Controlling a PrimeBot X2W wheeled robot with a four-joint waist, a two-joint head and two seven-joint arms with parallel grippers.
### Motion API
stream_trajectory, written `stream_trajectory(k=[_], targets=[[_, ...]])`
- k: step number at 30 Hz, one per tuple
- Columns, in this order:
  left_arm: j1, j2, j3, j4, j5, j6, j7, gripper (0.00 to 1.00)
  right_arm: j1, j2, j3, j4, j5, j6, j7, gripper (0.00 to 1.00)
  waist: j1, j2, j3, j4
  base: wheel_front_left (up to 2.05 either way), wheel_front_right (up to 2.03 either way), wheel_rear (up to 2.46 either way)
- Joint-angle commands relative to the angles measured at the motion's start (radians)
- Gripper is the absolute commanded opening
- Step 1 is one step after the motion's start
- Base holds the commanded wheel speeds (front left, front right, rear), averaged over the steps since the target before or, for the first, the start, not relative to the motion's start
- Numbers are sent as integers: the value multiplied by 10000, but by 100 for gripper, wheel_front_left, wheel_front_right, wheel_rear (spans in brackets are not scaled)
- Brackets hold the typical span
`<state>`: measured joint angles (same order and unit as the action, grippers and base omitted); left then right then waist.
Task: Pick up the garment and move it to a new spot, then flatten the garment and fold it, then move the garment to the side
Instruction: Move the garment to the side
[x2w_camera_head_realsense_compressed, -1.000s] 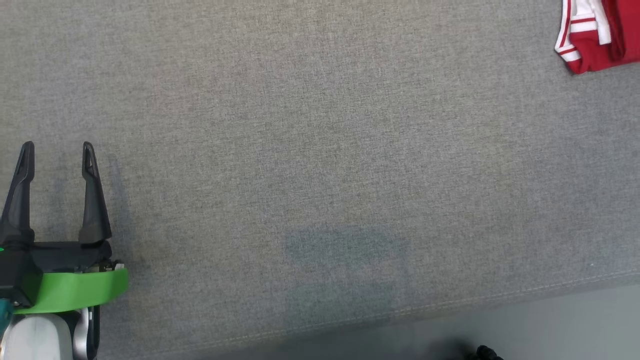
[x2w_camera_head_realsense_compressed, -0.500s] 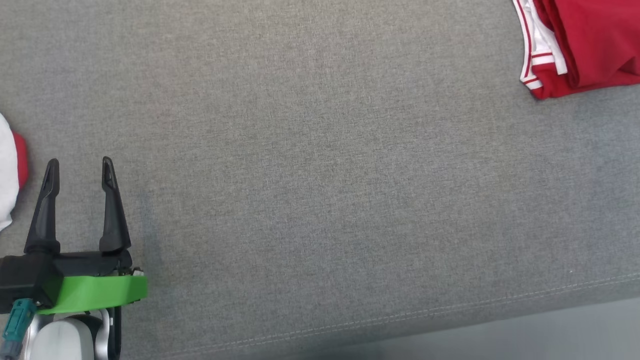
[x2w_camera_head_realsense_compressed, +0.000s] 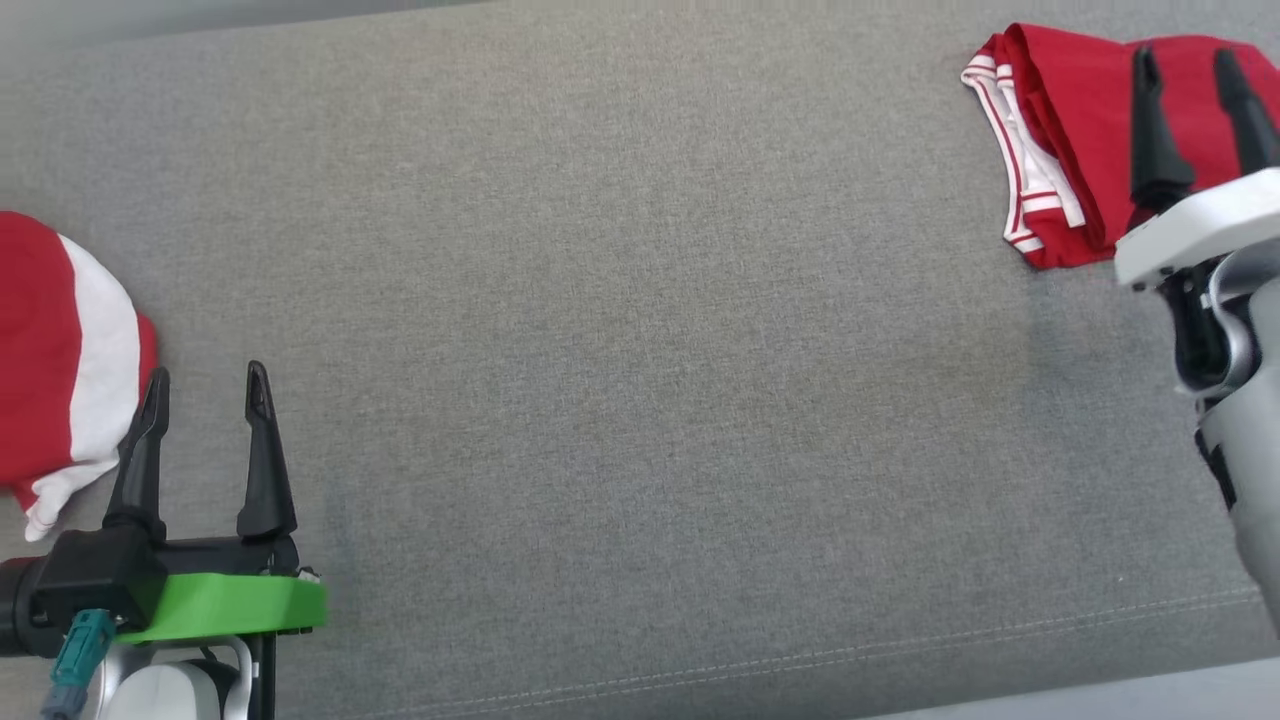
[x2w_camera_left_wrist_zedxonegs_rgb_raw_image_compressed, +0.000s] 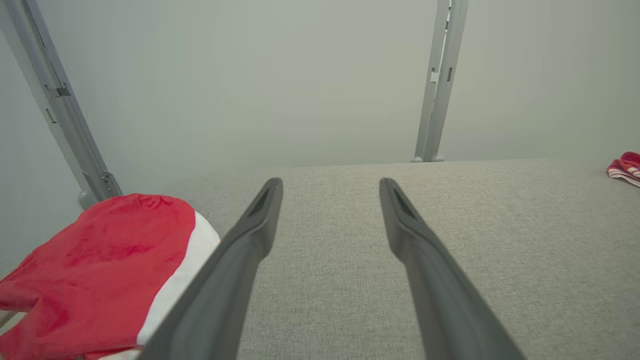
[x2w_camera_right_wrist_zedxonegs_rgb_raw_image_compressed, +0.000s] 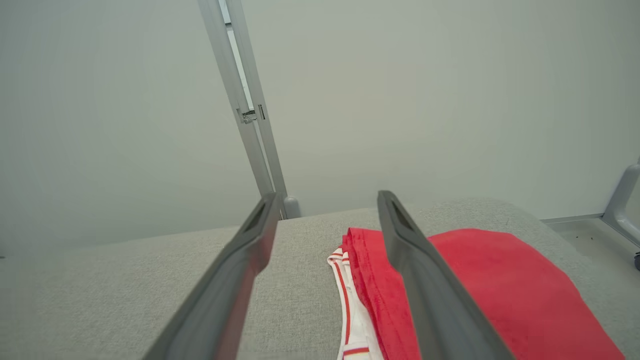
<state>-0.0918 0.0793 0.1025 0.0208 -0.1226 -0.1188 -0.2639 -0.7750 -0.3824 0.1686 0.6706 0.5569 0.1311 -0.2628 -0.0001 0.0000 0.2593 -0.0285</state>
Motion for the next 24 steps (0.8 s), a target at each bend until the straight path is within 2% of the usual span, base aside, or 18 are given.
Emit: stream_trajectory(k=[1, 13, 21, 24], targets=[[105, 4, 47, 34, -57, -19, 1, 100, 229, 68, -73, -99, -96, -7, -24, 100, 1, 0, -380, 209, 0, 0, 0], [221, -177, -187, 651, -105, -27, 1, 100, 2414, 1614, -324, -1616, -1205, -6, -25, 100, 1, 0, -1189, 580, 0, 0, 0], [244, -205, -100, 1058, -138, 53, 1, 100, 3663, 2192, -582, -2460, -1881, -6, -25, 100, 1, 0, -1586, 640, 0, 0, 0], [331, -217, -44, 1203, -168, 141, 1, 100, 4082, 2319, -687, -2757, -2488, -4, -25, 100, 1, 0, -1727, 603, 0, 0, 0]])
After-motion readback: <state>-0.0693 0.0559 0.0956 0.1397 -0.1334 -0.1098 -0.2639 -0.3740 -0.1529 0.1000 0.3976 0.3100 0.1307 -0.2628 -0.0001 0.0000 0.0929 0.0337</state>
